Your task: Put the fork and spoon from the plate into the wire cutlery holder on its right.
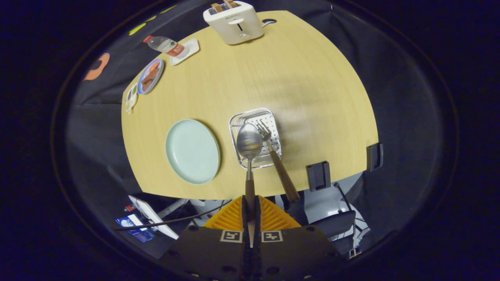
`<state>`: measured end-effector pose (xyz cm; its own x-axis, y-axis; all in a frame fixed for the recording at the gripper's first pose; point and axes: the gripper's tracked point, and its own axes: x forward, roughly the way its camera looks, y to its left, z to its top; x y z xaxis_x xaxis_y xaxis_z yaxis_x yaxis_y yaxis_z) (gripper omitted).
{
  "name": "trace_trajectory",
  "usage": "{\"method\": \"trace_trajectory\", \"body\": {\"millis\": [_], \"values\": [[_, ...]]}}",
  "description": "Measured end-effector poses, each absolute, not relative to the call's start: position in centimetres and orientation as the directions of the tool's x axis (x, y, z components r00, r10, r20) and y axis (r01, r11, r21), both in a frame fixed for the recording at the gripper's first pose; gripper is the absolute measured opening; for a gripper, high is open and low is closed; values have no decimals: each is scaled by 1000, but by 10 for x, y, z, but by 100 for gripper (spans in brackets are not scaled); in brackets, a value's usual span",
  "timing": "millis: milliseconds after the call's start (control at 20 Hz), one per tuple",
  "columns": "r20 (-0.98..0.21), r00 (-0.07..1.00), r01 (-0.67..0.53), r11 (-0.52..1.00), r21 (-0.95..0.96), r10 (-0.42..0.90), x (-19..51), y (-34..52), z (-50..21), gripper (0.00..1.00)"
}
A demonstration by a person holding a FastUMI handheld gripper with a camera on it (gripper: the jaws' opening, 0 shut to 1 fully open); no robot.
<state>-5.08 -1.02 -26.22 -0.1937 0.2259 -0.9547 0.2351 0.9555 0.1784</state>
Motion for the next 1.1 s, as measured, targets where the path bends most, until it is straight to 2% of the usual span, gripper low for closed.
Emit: {"method": "trace_trajectory", "body": {"millis": [200,250,400,450,500,650,700,900,1000,1100], "values": [[-956,-179,241,952,187,233,-43,-9,-268,8],[-957,-168,247,950,193,238,-40,-8,-271,12],[-954,-137,259,939,225,266,-34,-2,-269,17],[-955,-121,255,939,233,270,-31,-1,-268,28],[-957,-101,247,939,240,271,-28,0,-265,32],[-963,-33,208,944,254,266,-17,2,-263,71],[-965,2,189,948,257,261,-12,2,-261,75],[-952,255,44,981,187,170,26,-8,-237,89],[-884,447,-47,991,127,135,51,-7,-205,95],[-772,617,-108,988,110,153,67,5,-165,96]]}}
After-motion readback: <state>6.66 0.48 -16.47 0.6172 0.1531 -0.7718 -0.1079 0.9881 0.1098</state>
